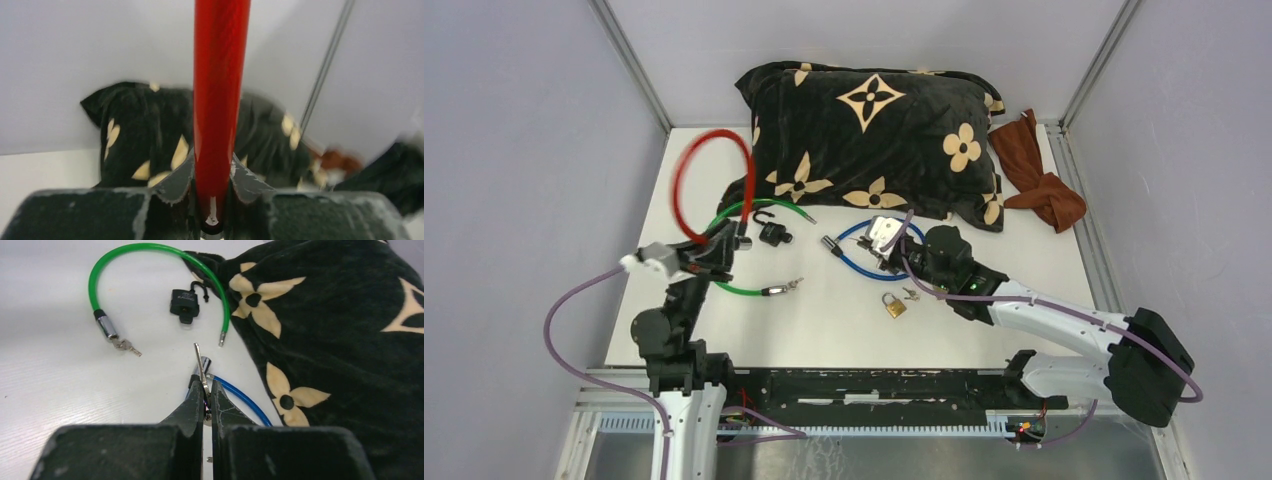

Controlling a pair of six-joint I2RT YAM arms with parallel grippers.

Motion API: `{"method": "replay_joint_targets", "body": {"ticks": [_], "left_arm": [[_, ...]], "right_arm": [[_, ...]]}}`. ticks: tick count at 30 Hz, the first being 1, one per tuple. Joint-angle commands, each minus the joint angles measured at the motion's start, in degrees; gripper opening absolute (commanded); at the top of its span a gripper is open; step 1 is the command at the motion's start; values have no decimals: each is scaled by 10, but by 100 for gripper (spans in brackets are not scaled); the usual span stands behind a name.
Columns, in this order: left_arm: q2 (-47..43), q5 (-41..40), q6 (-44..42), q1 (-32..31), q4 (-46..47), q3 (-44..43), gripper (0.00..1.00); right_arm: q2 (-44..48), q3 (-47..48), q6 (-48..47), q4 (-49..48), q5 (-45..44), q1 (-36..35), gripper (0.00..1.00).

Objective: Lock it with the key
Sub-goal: Lock the lock, then place the lock at the center of the board.

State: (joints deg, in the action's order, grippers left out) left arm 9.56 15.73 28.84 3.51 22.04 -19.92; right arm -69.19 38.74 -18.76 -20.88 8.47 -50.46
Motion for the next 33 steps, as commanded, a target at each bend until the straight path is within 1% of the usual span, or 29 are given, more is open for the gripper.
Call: {"method": "replay_joint_targets", "body": {"ticks": [1, 3, 4, 5, 7, 9, 11, 12, 14, 16, 19, 22, 23, 26, 29, 31, 33], "left_arm": [[26, 252, -384, -3, -240, -52, 2], [43, 274, -565, -3, -380, -78, 2], [56, 278, -638, -5, -460, -91, 2], [70, 282, -714, -6, -511, -103, 2], [103, 297, -827, -10, -584, -122, 2], [148, 314, -920, -17, -633, -144, 2], [200, 314, -968, -28, -661, -172, 2], [224, 303, -986, -52, -675, -184, 2], [257, 262, -992, -98, -688, -197, 2], [274, 210, -963, -166, -676, -200, 2], [313, 92, -824, -282, -599, -201, 2], [419, -32, -775, -381, -590, -245, 2], [440, -58, -756, -403, -575, -255, 2], [459, -110, -749, -447, -529, -259, 2], [482, -197, -737, -480, -464, -256, 2], [490, -242, -710, -495, -426, -256, 2], [487, -265, -699, -518, -409, -240, 2]], "right_arm": [[45, -13, 20, -10, -49, 16, 0], [68, -23, 24, -1, -75, 23, 0], [80, -28, 24, 6, -81, 28, 0], [90, -33, 24, 14, -99, 32, 0], [110, -42, 23, 25, -114, 38, 0], [123, -52, 23, 28, -117, 41, 0], [131, -56, 27, 33, -108, 41, 0], [135, -58, 30, 35, -101, 42, 0], [144, -66, 38, 38, -98, 42, 0], [154, -79, 43, 33, -96, 41, 0], [166, -96, 45, 27, -86, 41, 0], [172, -96, 47, 42, -64, 42, 0], [176, -98, 48, 48, -63, 41, 0], [188, -107, 55, 55, -59, 42, 0], [203, -119, 61, 56, -54, 41, 0], [212, -126, 63, 53, -53, 41, 0], [220, -130, 62, 52, -54, 41, 0]]}}
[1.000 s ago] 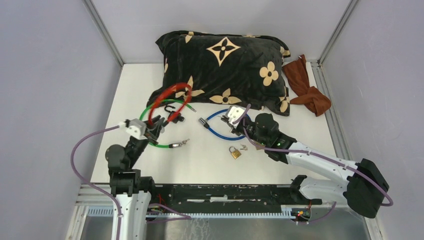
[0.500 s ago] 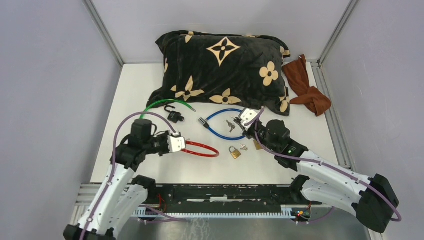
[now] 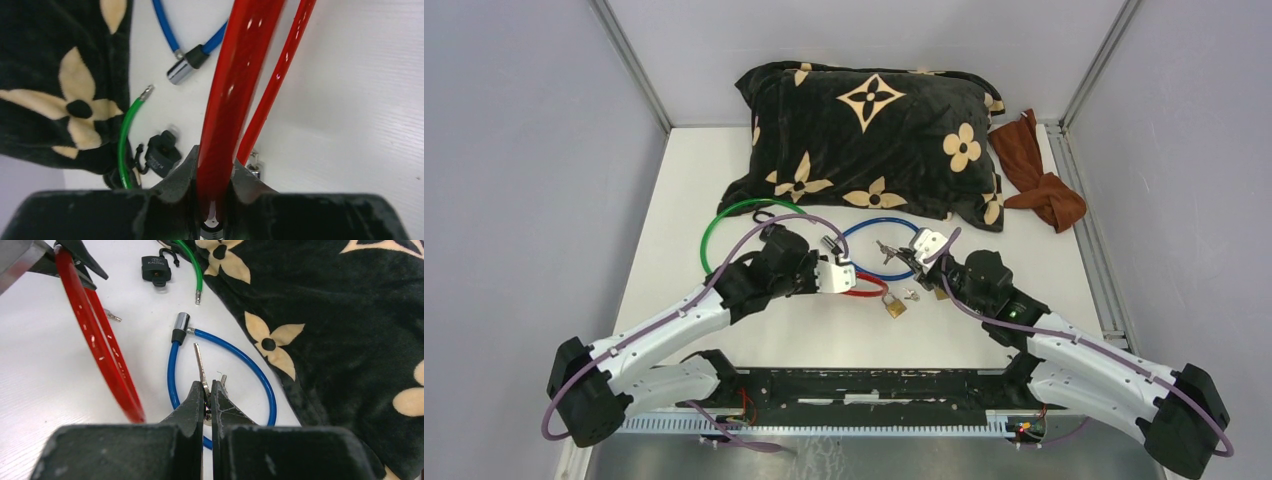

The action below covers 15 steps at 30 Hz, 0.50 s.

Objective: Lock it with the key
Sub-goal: Place the lock at the center of the board.

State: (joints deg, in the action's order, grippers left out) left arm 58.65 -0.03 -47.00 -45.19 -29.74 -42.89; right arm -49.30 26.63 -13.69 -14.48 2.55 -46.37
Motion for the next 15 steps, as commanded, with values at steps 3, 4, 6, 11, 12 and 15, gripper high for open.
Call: {"method": "replay_joint_targets", "body": {"ticks": [3, 4, 6, 11, 12, 15], "left_arm": [[-19, -102, 53, -62, 109, 34, 2], [-22, -95, 52, -73, 100, 48, 2], [-23, -78, 52, -96, 74, 66, 2], [-28, -71, -10, -105, 54, 118, 14], [-31, -70, -20, -105, 54, 125, 16], [-39, -34, -30, -106, 33, 125, 30]], "right_arm": [[26, -11, 9, -12, 7, 1, 0], [26, -10, 9, -12, 9, 1, 0], [24, -9, 9, -11, 13, 1, 0], [21, -4, 15, -6, 34, 1, 0], [20, -4, 18, -6, 38, 1, 0], [6, -2, 29, -6, 62, 1, 0]]}}
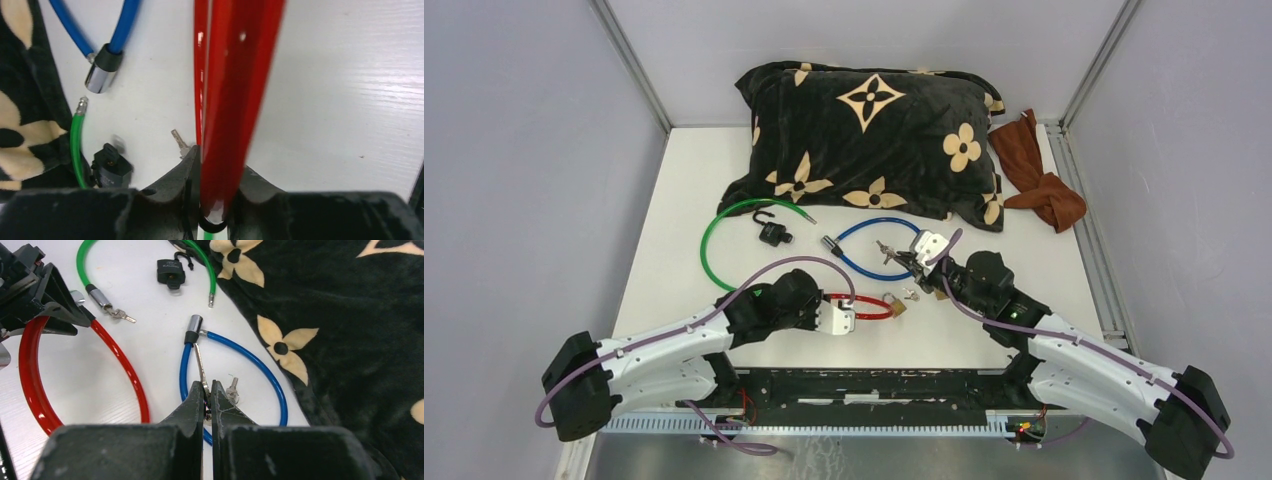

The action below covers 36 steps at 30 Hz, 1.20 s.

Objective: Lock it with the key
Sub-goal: Place the lock at the center of the board, then place the key at the center of the board.

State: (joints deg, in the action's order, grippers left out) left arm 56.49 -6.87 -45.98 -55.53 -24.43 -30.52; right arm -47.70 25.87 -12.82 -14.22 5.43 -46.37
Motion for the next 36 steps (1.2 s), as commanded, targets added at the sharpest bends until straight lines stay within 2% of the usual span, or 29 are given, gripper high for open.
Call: {"method": "replay_joint_targets", "body": {"ticks": [1, 6, 8, 11, 13, 16, 19, 26, 27, 30, 34, 36], "left_arm": [[-19, 50, -43, -3, -34, -4, 35], [-29, 178, -98, -3, -154, -31, 63], [-44, 220, -120, -2, -192, -42, 75], [-71, 259, -126, -3, -214, -60, 88], [-82, 277, -109, -2, -215, -76, 92], [-95, 292, -40, 10, -195, -101, 96], [-115, 302, 70, 46, -137, -117, 97], [-215, 339, 323, 185, 30, -80, 97], [-229, 340, 347, 203, 42, -73, 97], [-259, 336, 406, 249, 62, -61, 97], [-281, 334, 453, 281, 72, -69, 97], [-285, 329, 485, 292, 82, -74, 97]], "right_arm": [[-19, 7, 28, -12, 46, 1, 0], [-86, 9, 79, -45, 122, -6, 0], [-118, 12, 91, -54, 127, -21, 0], [-169, 31, 93, -51, 122, -53, 0], [-207, 57, 95, -37, 124, -73, 0], [-267, 99, 95, 6, 129, -93, 0], [-315, 127, 109, 29, 134, -105, 0], [-390, 170, 124, 57, 151, -126, 1], [-398, 177, 123, 64, 151, -129, 6], [-411, 201, 114, 96, 145, -132, 32], [-397, 224, 103, 125, 112, -132, 53], [-383, 235, 96, 138, 92, -132, 60]]}}
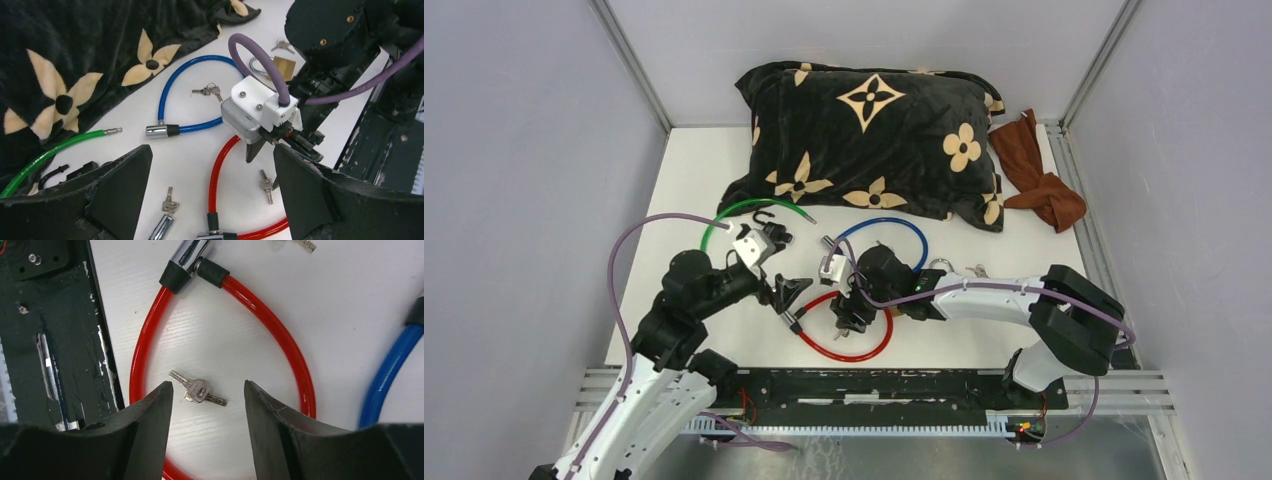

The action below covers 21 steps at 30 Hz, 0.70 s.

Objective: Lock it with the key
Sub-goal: Place the key at the center of the board.

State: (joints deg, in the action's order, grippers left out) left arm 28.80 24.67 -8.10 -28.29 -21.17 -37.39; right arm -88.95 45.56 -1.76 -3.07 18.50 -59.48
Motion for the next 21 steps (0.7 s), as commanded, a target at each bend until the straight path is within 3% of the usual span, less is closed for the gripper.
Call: {"method": "replay_joint_targets", "body": {"ticks": [1, 4, 8, 15, 21], "left_arm": [[-9, 7, 121, 25, 56, -8, 97], [-9, -32, 175, 45, 73, -14, 97], [2, -115, 226, 68, 64, -22, 96], [47, -266, 246, 95, 22, -41, 94], [172, -307, 144, 111, -59, -109, 90]], "right_arm": [[39, 43, -18, 30, -51, -1, 63], [66, 48, -26, 48, -86, -1, 71], [107, 30, -33, 42, -137, -1, 98], [171, -26, -44, 28, -217, 10, 98], [204, -66, -48, 14, -209, 49, 98]]}}
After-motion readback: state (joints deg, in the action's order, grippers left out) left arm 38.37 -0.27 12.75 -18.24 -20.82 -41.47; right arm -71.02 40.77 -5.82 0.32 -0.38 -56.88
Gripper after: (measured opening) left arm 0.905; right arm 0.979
